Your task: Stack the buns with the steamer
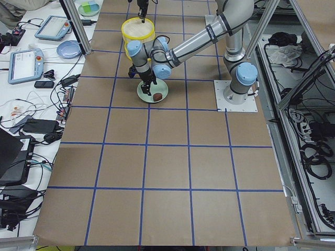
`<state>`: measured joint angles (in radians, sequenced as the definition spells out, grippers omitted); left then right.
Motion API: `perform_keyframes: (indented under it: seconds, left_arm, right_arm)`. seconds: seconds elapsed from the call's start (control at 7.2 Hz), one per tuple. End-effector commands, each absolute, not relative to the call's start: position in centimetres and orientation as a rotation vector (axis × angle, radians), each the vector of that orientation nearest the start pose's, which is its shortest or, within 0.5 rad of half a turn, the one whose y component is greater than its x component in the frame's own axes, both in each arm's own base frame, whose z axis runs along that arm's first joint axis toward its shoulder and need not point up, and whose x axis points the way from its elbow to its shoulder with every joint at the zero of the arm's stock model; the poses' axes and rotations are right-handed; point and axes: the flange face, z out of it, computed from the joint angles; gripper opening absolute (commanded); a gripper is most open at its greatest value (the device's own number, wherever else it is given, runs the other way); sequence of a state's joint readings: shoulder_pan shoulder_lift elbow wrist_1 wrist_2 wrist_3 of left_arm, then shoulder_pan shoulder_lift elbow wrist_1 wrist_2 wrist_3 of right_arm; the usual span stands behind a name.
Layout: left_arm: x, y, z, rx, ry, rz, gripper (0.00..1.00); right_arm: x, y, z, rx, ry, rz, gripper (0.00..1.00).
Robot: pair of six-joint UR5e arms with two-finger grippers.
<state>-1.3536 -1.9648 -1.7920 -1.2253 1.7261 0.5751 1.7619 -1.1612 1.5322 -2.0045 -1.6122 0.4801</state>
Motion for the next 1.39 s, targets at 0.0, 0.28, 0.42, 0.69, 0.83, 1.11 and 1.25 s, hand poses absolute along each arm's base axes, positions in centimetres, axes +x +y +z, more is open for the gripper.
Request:
perform_keyframes:
  seconds: [0.0,0.28,0.42,0.69,0.83,1.11,1.25]
  left_arm:
    - [0.5,-56.3,18.9,0.595,2.99,0.536,0.91]
    - [0.5,-56.2,17.7,0.594,2.993,0.57,0.86]
    - [0.6,-56.2,17.4,0.602,2.988,0.579,0.53]
    - [0.9,-56.6,17.4,0.6,2.968,0.583,0.0]
    - [1.0,-56.8,17.6,0.604,2.967,0.574,0.0]
    - [1.2,-58.8,20.7,0.589,2.977,0.452,0.0]
    - [1.6,-60.7,24.0,0.575,2.965,0.379,0.0]
  right_arm:
    - [25.1,-60.4,29.3,0.462,3.128,-0.136,0.0]
    - [25.1,-60.4,29.3,0.464,3.123,-0.134,0.0]
    - [25.2,-60.3,29.1,0.462,3.117,-0.125,0.0]
    - [25.1,-60.6,28.2,0.465,3.133,-0.114,0.0]
    - [25.1,-60.6,28.0,0.465,3.134,-0.104,0.0]
    - [25.2,-60.5,28.1,0.505,3.116,-0.103,0.0]
    - [25.2,-60.5,28.0,0.51,3.116,-0.098,0.0]
